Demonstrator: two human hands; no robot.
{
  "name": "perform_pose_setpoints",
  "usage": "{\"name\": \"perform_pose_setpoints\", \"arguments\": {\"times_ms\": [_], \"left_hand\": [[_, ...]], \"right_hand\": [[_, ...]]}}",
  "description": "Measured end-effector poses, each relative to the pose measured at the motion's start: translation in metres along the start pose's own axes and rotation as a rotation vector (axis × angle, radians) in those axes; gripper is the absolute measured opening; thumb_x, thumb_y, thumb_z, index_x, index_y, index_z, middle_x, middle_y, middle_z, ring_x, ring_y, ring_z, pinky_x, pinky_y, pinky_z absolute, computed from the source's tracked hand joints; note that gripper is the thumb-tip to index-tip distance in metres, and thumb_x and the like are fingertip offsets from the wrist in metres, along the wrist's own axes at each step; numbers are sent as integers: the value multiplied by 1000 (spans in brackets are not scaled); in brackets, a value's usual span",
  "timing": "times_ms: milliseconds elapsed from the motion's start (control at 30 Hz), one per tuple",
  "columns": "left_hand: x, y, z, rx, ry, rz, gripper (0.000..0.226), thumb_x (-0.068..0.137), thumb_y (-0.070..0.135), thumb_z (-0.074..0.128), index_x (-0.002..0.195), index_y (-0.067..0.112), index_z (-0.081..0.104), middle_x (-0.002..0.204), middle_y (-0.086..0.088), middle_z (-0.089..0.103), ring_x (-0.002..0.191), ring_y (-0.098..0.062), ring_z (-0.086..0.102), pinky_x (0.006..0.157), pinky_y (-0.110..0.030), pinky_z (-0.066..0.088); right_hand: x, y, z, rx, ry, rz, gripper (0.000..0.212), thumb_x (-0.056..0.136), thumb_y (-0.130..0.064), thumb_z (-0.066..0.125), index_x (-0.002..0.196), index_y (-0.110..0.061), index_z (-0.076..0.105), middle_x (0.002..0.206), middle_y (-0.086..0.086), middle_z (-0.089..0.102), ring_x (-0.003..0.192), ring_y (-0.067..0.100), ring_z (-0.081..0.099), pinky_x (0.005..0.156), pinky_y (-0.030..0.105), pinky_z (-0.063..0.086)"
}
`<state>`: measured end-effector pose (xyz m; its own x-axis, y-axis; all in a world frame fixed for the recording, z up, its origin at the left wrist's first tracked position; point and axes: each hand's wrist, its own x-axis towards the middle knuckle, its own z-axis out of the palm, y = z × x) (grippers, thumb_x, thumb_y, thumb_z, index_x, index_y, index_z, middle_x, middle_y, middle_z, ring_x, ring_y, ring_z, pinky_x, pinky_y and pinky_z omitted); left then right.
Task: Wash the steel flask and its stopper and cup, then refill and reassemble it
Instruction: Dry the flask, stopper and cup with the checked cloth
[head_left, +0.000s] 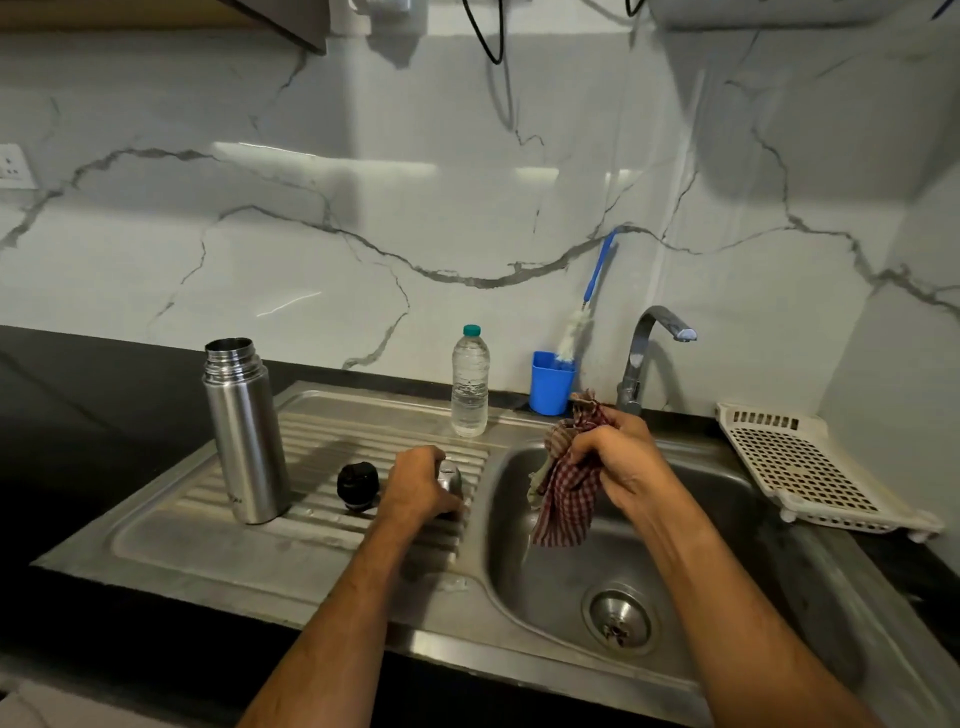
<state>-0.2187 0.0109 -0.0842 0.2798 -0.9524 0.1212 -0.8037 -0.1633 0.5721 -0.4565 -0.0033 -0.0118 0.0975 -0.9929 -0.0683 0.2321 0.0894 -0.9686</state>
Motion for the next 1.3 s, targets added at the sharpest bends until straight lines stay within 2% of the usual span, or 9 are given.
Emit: {"name": "perform_pose_setpoints", "arguments": {"times_ms": [167, 367, 467, 533, 600, 800, 933, 1100, 1300], "left_hand": [[1, 25, -1, -140, 96, -45, 63, 65, 23, 96, 121, 15, 69, 114, -2, 71, 105, -17, 65, 92, -29, 52], [6, 80, 19, -598, 178, -78, 55, 67, 39, 93, 108, 23, 59, 104, 5, 64, 94, -10, 62, 75, -19, 51], [11, 108, 35, -1089, 54, -249, 55, 60, 39, 95, 101, 16, 65, 102, -5, 73, 94, -22, 72, 85, -40, 61], [11, 126, 47, -1304, -57, -290, 48, 66, 32, 93, 100, 10, 67, 95, -9, 77, 84, -20, 76, 81, -37, 62], [9, 141, 60, -1414, -124, -311, 39, 75, 26, 88, 101, 8, 66, 88, -9, 77, 75, -15, 75, 75, -32, 59], [14, 159, 105, -1621, -269, -338, 55, 79, 25, 85, 125, 3, 63, 111, -19, 75, 102, -29, 75, 79, -37, 61], [15, 162, 114, -1579, -142, -201, 41, 87, 20, 78, 125, 8, 66, 113, -15, 75, 101, -28, 75, 80, -40, 62], [13, 166, 120, -1181, 91, -2, 15, 90, 31, 76, 103, 24, 76, 100, 1, 78, 96, -17, 74, 88, -43, 62], [13, 159, 127, -879, 202, 146, 15, 90, 26, 76, 101, 17, 80, 99, 1, 75, 91, -11, 71, 89, -38, 60]], "right_hand": [[6, 0, -16, 94, 18, 17, 51, 77, 25, 43, 115, -1, 65, 95, 19, 72, 87, 28, 72, 76, 38, 61], [24, 4, -47, 285, 229, 32, 33, 82, 15, 59, 110, 1, 69, 112, 19, 71, 108, 34, 67, 91, 42, 57], [30, 8, -65, 373, 292, 16, 30, 88, 8, 60, 113, -3, 69, 115, 18, 72, 108, 33, 68, 97, 45, 55], [34, 12, -76, 450, 303, -4, 25, 92, 3, 59, 110, -9, 70, 116, 16, 72, 109, 32, 68, 101, 47, 53], [38, 16, -83, 546, 293, -28, 26, 95, 1, 57, 109, -15, 70, 121, 16, 70, 112, 32, 66, 103, 50, 51], [47, 26, -103, 766, 193, -41, 32, 97, -3, 52, 119, -20, 68, 129, 20, 66, 125, 38, 58, 111, 58, 40], [46, 29, -102, 834, 95, -38, 37, 94, -6, 57, 128, -18, 65, 131, 18, 65, 122, 35, 59, 111, 55, 41], [37, 30, -95, 840, -20, -18, 44, 91, -9, 49, 133, -7, 61, 124, 19, 68, 112, 33, 62, 92, 47, 51], [39, 35, -89, 536, -32, -220, 42, 100, -27, 46, 95, 0, 77, 133, 11, 67, 129, 29, 59, 110, 45, 41]]}}
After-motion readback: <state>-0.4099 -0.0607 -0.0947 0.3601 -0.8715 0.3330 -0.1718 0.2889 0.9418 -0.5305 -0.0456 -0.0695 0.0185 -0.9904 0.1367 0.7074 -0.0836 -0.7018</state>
